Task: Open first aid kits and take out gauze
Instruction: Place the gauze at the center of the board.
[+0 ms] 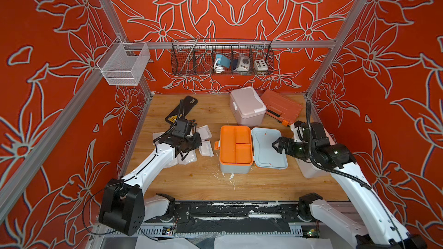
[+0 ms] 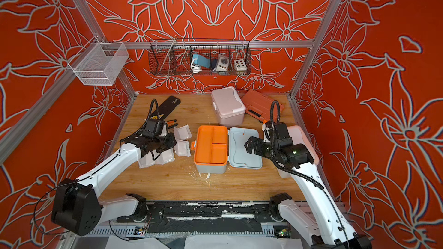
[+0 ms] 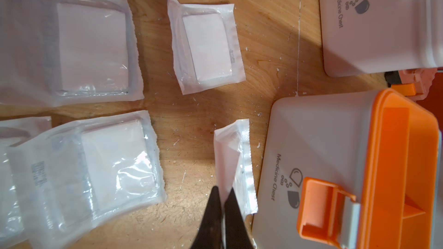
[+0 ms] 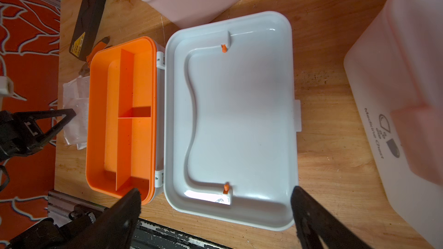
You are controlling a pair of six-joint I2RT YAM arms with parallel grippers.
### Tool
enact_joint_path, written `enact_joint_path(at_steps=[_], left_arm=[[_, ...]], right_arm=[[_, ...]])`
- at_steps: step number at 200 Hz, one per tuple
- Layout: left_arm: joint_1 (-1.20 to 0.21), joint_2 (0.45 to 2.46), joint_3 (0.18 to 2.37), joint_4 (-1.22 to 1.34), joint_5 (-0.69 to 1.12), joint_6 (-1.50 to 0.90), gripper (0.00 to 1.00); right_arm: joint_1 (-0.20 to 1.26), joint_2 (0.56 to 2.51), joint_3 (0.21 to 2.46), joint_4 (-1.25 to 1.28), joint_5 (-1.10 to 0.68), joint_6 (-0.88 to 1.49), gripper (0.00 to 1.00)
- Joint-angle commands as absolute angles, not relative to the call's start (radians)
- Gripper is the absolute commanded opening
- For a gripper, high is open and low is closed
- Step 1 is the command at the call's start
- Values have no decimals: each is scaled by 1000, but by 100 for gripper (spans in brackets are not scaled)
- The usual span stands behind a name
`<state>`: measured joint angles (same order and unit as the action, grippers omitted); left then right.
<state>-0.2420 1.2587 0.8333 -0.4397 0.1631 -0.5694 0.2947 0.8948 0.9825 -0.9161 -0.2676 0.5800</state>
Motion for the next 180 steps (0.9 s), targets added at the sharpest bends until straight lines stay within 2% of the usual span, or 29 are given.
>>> enact_joint_path(at_steps=[1, 180], left_arm=[[-238, 1294, 819, -364, 184, -577, 0], [-238, 1473, 835, -321, 102, -539, 0]], right_arm=[[292, 895, 977, -929, -259, 582, 98], [287, 883, 955, -925, -241, 564, 98]])
